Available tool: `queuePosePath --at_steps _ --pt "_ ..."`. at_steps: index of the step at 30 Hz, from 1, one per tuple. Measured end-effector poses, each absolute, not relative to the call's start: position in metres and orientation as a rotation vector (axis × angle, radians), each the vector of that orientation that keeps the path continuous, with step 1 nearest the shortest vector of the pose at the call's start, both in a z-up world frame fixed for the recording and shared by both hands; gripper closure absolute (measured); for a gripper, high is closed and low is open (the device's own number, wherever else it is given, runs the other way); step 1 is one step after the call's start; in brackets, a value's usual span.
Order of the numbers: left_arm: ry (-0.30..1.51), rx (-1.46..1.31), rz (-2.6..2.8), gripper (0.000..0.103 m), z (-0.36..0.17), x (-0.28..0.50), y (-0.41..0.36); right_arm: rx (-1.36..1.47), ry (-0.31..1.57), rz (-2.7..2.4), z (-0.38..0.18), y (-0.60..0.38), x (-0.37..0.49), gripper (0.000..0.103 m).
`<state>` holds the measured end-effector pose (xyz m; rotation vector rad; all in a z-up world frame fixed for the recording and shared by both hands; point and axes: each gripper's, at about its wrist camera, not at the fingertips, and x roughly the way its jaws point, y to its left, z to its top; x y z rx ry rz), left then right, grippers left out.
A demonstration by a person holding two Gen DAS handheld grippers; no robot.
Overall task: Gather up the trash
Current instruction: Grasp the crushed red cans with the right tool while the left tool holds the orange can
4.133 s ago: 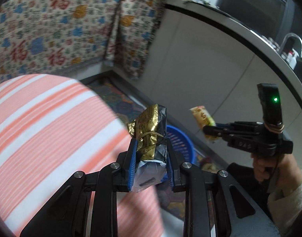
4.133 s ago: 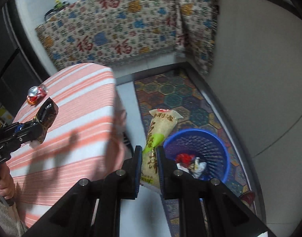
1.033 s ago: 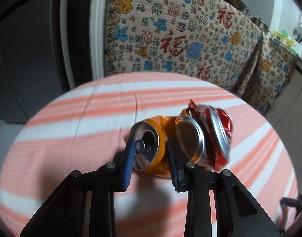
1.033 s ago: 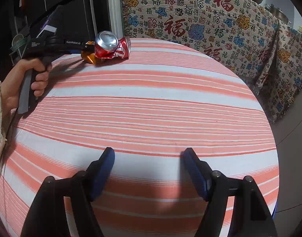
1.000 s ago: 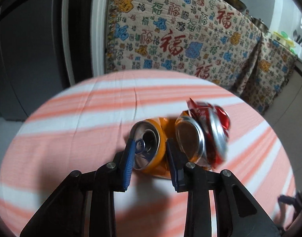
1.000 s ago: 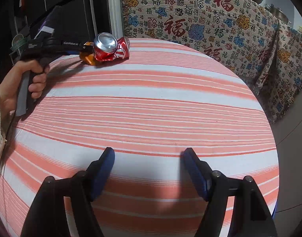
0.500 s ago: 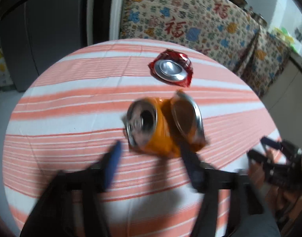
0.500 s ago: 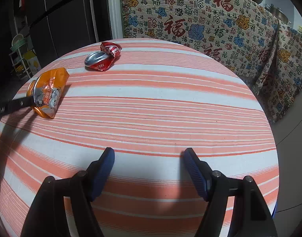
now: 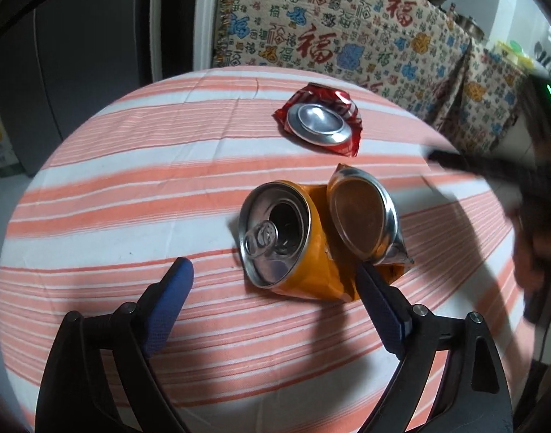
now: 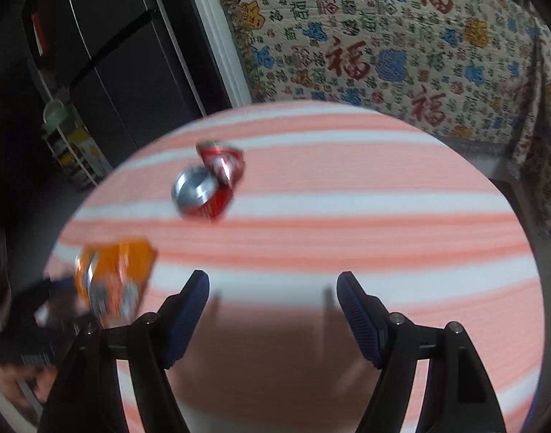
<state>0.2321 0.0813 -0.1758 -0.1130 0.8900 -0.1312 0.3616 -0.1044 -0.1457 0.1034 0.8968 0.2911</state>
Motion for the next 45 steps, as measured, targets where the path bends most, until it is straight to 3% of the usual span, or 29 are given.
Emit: queuePosePath --at_steps 7,8,9,16,27,35,40,43,44,45 --pt "0.912 -0.018 -0.089 0.01 -0.178 0.233 0.068 0.258 0.956 0.359 -0.162 -0.062 0.442 0.029" --pt "0.912 -0.021 -0.09 0.01 -0.178 0.232 0.069 0.275 0.96 0.36 -0.165 -0.06 0.448 0.038" --pt "0.911 -0.022 -0.091 0.01 -0.178 0.232 0.069 0.304 0.965 0.364 -0.17 -0.058 0.453 0.08" --pt "0.913 -0.021 -0.096 0.008 -0.178 0.231 0.068 0.283 0.947 0.334 -0.167 -0.077 0.42 0.077" --pt "0.798 -0.227 -0.194 0.01 -0.149 0.195 0.106 0.123 0.95 0.188 -0.146 -0.139 0.284 0.077" --pt "0.778 -0.103 -0.274 0.028 -0.117 0.204 0.036 0.105 0.878 0.162 -0.144 -0.132 0.251 0.077" --pt "0.814 -0.07 -0.188 0.031 -0.133 0.229 0.023 0.103 0.847 0.164 -0.135 -0.133 0.243 0.078" --pt "0.857 -0.112 -0.202 0.055 -0.147 0.239 0.024 0.108 0.853 0.165 -0.139 -0.139 0.242 0.079" --pt "0.873 -0.117 -0.204 0.073 -0.151 0.241 0.025 0.122 0.856 0.171 -0.141 -0.14 0.243 0.078" --pt "0.881 -0.116 -0.204 0.075 -0.154 0.242 0.025 0.133 0.861 0.181 -0.144 -0.142 0.244 0.078"
